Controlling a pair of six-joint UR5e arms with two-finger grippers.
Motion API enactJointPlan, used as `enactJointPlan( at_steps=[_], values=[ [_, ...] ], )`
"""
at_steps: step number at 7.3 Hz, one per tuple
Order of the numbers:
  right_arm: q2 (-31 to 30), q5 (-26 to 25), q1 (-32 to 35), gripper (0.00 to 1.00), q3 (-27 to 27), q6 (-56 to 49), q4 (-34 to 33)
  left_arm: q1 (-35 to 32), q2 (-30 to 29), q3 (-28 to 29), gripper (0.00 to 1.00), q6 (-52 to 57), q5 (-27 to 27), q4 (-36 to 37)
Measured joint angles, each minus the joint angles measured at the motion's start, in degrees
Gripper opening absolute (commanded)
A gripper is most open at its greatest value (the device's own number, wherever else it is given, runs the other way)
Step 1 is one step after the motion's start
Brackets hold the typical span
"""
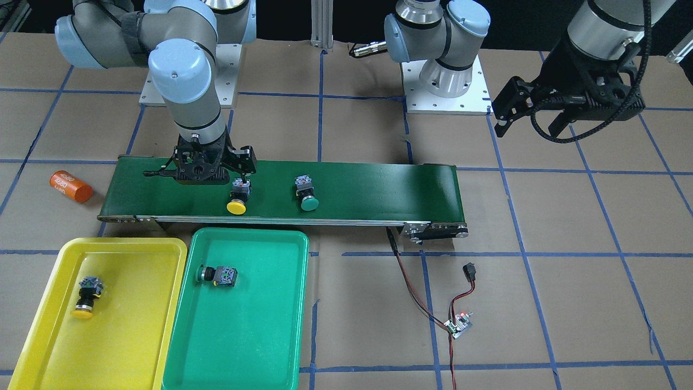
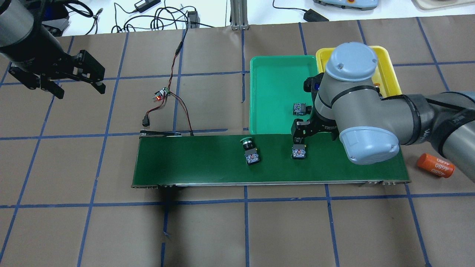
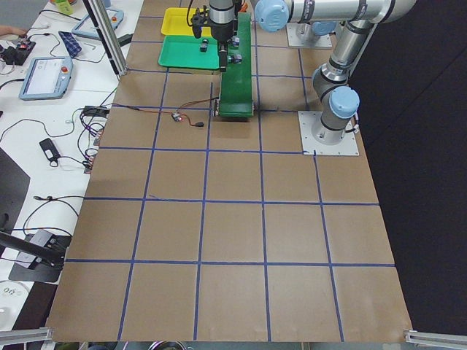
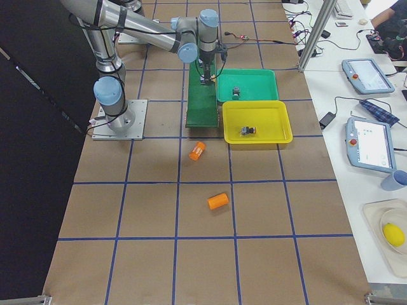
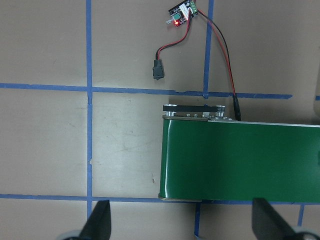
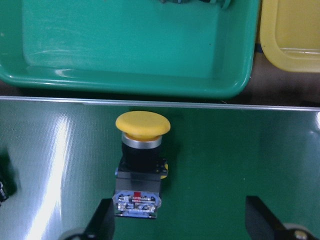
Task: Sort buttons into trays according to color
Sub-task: 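Return right gripper to belt end and grasp next yellow-capped button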
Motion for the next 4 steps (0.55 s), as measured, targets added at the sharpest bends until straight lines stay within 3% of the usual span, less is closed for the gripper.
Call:
enactJointPlan(
  at_steps=[1,2,4],
  values=[
    [0.31,0.08,0.08,0.92,0.71,0.09,-1.05,-0.17,-0.18,-0.01,1.00,-0.01,-0.03,0.16],
    [1.13,0.12,0.10,0.85,1.65,0.12,-2.98,-0.59,-0.47,0.26,1.00,-0.04,-0.05,0.05],
    [3.11,0.06,0.09,0.42,3.61,0.09,-6.88,-3.55,0.34,0.57,1.00,0.00,0.31,-2.11]
  ],
)
